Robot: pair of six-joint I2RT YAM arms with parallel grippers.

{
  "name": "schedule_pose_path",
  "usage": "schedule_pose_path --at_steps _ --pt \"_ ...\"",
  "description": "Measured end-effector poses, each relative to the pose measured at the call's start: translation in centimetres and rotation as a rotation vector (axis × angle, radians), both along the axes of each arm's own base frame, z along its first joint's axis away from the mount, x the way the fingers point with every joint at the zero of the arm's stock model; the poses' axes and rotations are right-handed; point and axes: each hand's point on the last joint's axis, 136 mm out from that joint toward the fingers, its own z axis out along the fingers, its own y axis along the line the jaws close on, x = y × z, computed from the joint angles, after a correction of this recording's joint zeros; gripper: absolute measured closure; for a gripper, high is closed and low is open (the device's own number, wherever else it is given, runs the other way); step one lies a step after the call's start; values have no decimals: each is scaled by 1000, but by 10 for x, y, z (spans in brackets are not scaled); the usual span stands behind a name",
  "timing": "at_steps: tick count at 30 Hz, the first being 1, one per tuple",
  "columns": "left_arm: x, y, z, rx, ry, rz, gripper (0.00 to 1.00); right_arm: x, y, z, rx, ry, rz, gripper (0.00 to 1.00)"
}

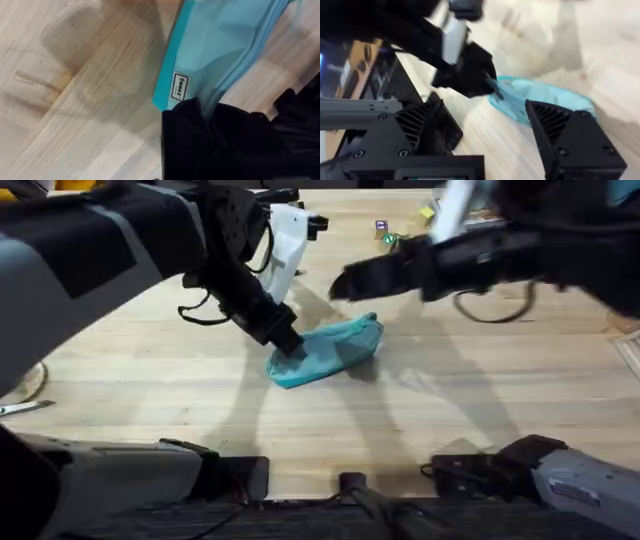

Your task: Unzip the bag, pick up the pens from the table one at a time and place them inside, then zip the bag closed.

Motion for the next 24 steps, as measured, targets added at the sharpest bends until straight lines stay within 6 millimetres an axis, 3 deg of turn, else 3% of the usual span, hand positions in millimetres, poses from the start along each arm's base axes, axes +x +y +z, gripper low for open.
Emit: schedule_pose_path --at_steps 5,10,16,24 --pt "0 0 0 -1 1 0 958 1 -28 41 63 -121 -76 4" --pt "0 0 0 -2 1 0 958 3 -48 60 82 -187 -140 4" --pt "0 0 0 -2 2 0 958 -1 -54 70 90 -219 -157 4" --pt "0 0 0 -2 2 0 958 -4 -58 61 76 -151 -191 4"
